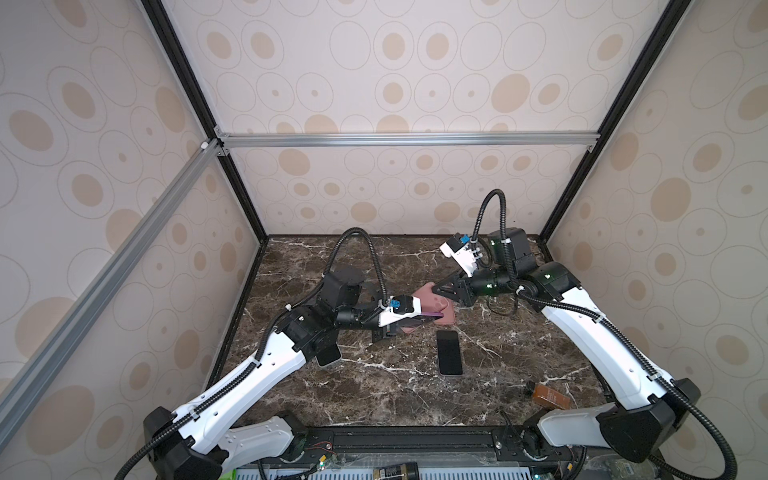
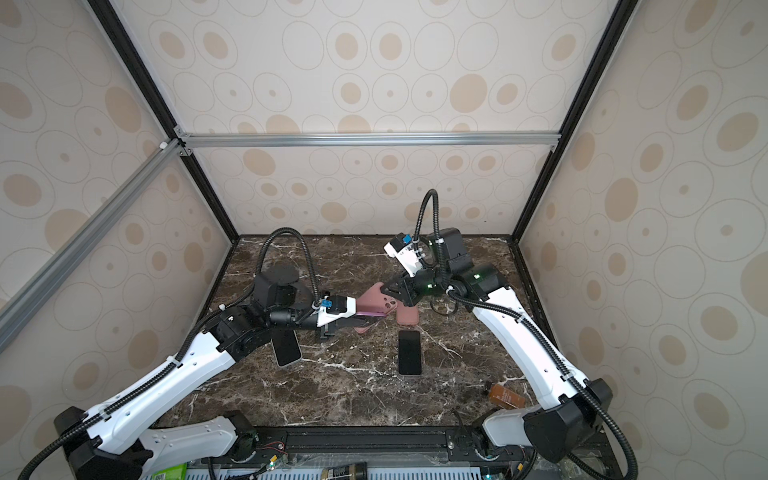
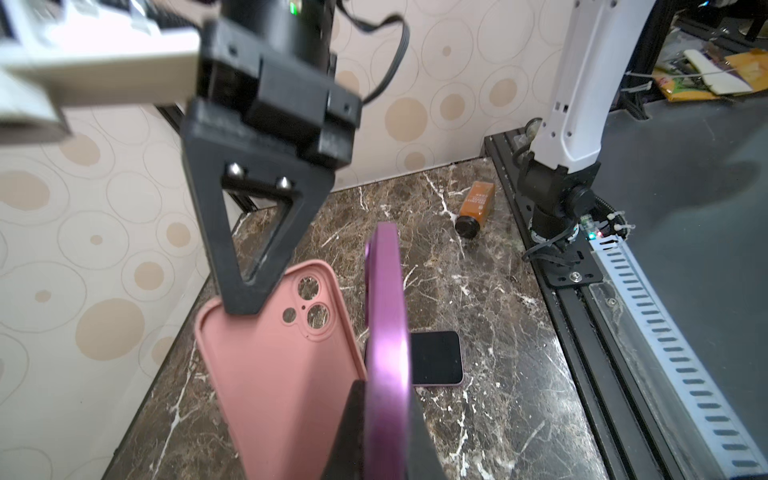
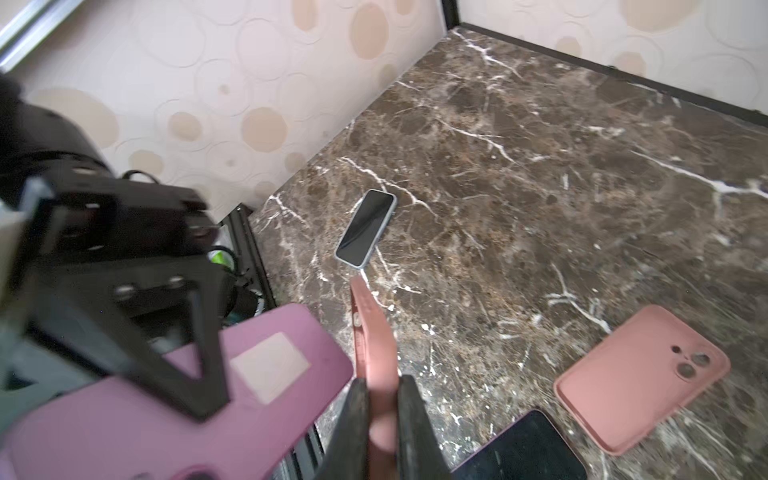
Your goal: Take the phone out of the phone case
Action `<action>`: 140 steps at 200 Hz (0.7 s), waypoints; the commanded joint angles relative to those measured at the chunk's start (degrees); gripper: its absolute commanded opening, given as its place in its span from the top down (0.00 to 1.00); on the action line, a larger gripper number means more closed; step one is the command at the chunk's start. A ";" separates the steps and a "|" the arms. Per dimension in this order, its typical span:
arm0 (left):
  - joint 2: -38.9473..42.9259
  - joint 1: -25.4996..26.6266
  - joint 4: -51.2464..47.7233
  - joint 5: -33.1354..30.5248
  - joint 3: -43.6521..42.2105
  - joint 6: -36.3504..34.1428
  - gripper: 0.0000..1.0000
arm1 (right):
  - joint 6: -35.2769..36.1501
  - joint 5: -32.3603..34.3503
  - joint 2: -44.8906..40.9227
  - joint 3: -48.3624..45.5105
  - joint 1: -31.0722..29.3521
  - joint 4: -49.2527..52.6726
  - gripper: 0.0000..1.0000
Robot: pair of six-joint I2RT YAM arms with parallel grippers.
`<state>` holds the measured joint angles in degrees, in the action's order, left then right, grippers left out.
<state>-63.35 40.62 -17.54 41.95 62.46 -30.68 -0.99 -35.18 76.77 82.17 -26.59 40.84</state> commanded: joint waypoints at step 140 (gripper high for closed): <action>-7.54 -0.28 7.91 -25.59 -5.11 59.17 1.00 | -10.56 26.13 -12.45 -18.18 1.26 -4.64 1.00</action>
<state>-66.98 40.45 -4.97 19.51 51.22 17.10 -9.45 -11.75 65.78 66.06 -25.58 35.94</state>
